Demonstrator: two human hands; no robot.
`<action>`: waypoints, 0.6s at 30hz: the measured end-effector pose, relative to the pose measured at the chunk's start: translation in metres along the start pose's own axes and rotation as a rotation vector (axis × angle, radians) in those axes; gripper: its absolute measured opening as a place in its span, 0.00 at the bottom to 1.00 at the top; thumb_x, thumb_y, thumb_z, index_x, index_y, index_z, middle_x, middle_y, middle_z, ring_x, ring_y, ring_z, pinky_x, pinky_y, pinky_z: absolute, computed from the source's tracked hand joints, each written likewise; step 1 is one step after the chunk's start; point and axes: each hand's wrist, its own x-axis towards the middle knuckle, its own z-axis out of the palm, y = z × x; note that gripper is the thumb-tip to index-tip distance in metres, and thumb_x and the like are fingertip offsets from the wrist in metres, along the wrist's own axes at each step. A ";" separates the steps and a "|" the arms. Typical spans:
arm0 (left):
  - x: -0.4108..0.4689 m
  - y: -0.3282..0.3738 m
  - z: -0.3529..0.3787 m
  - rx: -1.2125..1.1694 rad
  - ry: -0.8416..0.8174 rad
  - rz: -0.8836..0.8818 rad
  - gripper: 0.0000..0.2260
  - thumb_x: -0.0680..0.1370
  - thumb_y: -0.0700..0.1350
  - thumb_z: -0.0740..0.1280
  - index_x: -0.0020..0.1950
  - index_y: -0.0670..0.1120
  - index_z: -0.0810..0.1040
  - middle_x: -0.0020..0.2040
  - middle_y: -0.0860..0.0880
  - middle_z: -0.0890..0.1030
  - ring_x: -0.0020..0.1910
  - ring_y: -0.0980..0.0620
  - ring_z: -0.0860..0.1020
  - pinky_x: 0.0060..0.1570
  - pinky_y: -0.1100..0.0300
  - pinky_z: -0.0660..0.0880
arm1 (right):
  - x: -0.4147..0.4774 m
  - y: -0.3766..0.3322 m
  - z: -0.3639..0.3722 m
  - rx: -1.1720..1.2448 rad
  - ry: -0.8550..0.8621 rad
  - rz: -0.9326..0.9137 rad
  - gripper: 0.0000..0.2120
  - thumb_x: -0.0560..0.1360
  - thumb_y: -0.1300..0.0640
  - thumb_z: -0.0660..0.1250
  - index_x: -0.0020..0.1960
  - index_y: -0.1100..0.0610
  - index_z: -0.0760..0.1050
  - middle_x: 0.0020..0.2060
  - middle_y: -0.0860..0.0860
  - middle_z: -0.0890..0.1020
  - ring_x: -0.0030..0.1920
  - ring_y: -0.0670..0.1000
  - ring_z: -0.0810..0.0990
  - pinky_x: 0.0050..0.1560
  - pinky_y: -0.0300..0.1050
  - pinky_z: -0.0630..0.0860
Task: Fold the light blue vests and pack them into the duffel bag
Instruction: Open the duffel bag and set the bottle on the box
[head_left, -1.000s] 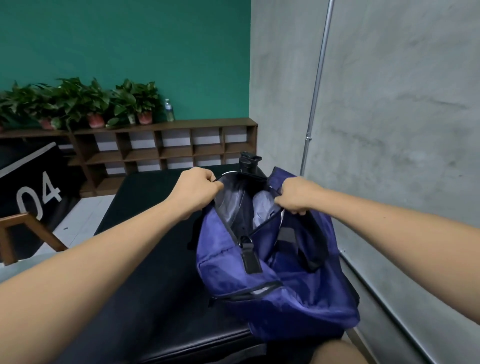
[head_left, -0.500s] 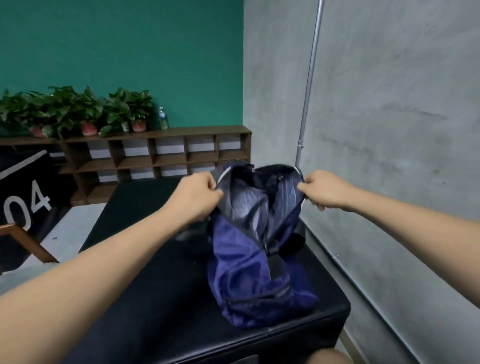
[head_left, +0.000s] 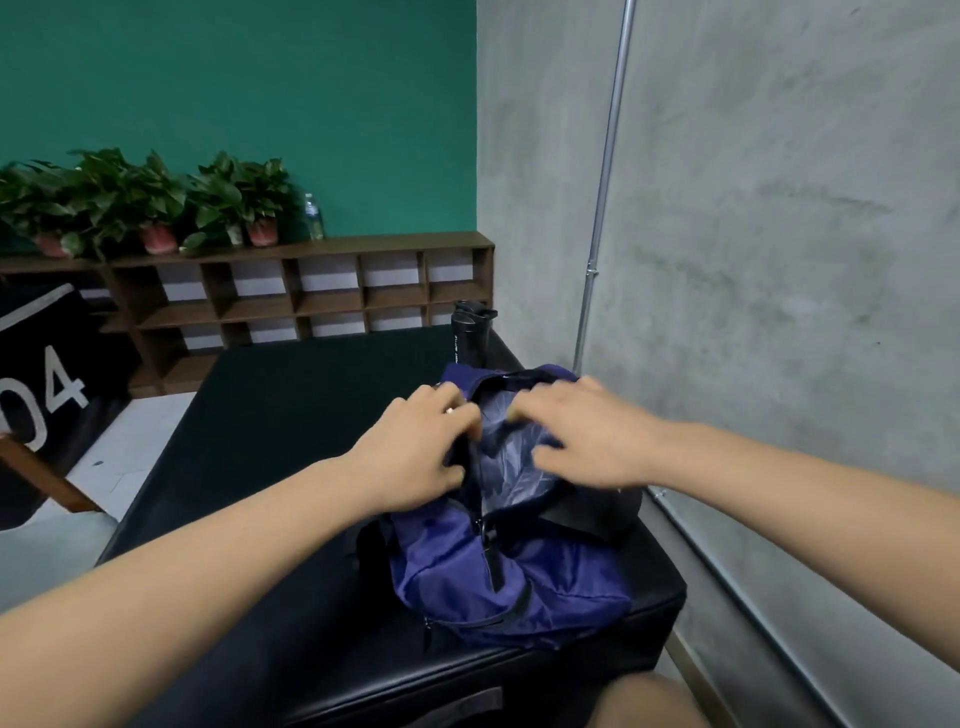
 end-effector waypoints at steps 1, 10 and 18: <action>-0.001 0.001 0.003 -0.018 -0.048 0.053 0.13 0.76 0.53 0.71 0.59 0.59 0.76 0.60 0.57 0.73 0.60 0.50 0.72 0.59 0.47 0.72 | -0.001 -0.009 0.008 0.076 -0.118 -0.068 0.21 0.75 0.46 0.63 0.68 0.43 0.72 0.56 0.46 0.82 0.59 0.52 0.78 0.67 0.55 0.69; -0.039 -0.014 0.019 -0.007 -0.223 0.273 0.25 0.84 0.71 0.55 0.46 0.55 0.82 0.45 0.60 0.82 0.79 0.63 0.63 0.78 0.56 0.54 | -0.032 0.007 0.076 -0.106 -0.127 -0.297 0.07 0.86 0.45 0.60 0.57 0.45 0.76 0.50 0.44 0.80 0.56 0.51 0.78 0.76 0.55 0.60; -0.021 -0.026 0.000 0.120 -0.002 0.199 0.22 0.82 0.70 0.55 0.44 0.55 0.74 0.44 0.56 0.80 0.59 0.53 0.76 0.63 0.50 0.68 | -0.034 0.058 0.003 -0.093 -0.097 -0.109 0.17 0.78 0.47 0.52 0.50 0.52 0.78 0.53 0.45 0.81 0.66 0.49 0.74 0.75 0.47 0.55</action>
